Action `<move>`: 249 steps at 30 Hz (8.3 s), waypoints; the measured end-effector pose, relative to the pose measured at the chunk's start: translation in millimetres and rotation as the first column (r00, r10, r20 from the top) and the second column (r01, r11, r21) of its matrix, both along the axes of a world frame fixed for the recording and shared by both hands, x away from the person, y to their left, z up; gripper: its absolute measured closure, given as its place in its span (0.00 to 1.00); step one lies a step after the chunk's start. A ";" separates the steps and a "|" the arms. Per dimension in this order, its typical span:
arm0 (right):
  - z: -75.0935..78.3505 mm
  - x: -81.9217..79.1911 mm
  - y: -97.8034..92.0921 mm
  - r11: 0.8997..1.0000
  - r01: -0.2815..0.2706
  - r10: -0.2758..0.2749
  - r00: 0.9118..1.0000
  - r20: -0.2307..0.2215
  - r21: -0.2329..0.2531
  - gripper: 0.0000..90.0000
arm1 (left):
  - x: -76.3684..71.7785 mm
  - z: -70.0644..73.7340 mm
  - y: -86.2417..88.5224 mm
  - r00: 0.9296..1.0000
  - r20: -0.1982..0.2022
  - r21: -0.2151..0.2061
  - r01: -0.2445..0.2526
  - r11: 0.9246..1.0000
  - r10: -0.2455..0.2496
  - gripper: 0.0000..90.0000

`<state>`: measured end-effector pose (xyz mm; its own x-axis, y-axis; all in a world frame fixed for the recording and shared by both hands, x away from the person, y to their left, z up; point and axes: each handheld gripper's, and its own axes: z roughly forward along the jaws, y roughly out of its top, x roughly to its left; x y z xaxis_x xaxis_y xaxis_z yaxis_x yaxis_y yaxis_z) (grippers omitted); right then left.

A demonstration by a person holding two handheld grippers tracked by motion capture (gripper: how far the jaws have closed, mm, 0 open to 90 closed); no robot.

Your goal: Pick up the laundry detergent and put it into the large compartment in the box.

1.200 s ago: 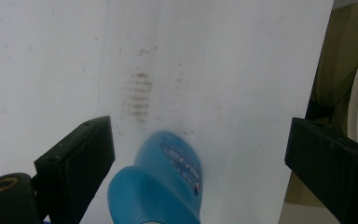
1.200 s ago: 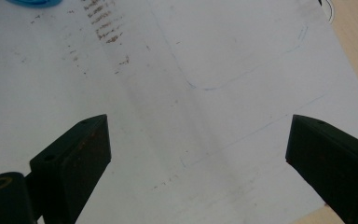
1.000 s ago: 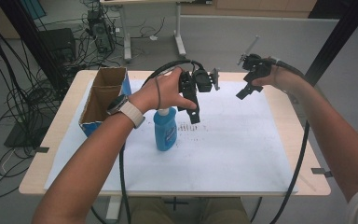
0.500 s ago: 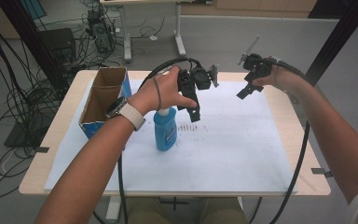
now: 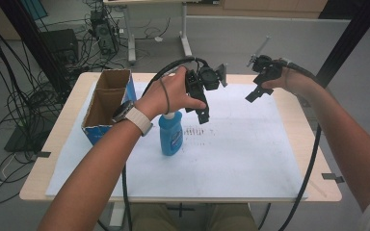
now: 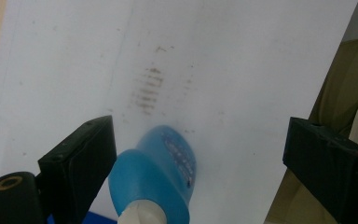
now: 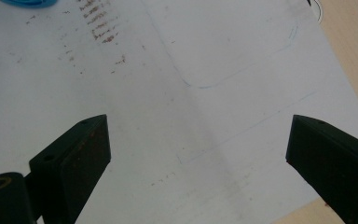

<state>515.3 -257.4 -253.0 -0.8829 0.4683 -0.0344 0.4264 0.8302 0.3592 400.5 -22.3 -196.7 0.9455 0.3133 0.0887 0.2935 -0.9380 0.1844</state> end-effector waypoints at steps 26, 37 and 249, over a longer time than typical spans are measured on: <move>-1.1 -0.4 2.1 1.000 -0.008 0.008 1.000 -0.003 -0.001 0.07 | 6.1 -1.7 9.3 0.988 0.018 0.038 -0.154 0.987 0.154 0.07; -3.4 -0.6 1.4 1.000 -0.009 0.009 1.000 -0.006 0.002 0.07 | 11.8 -3.1 18.9 0.950 0.013 0.036 -0.311 0.950 0.311 0.09; -10.6 -2.1 10.1 1.000 -0.028 0.028 0.999 -0.020 -0.014 0.07 | 20.4 -69.0 57.8 0.831 -0.084 0.012 -0.552 0.834 0.551 0.11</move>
<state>513.1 -247.3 -263.6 -0.8962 0.4431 -0.0229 0.4100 0.8467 0.3391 420.9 35.5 -265.7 0.6193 0.7851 0.0126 0.7753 -0.6140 0.1481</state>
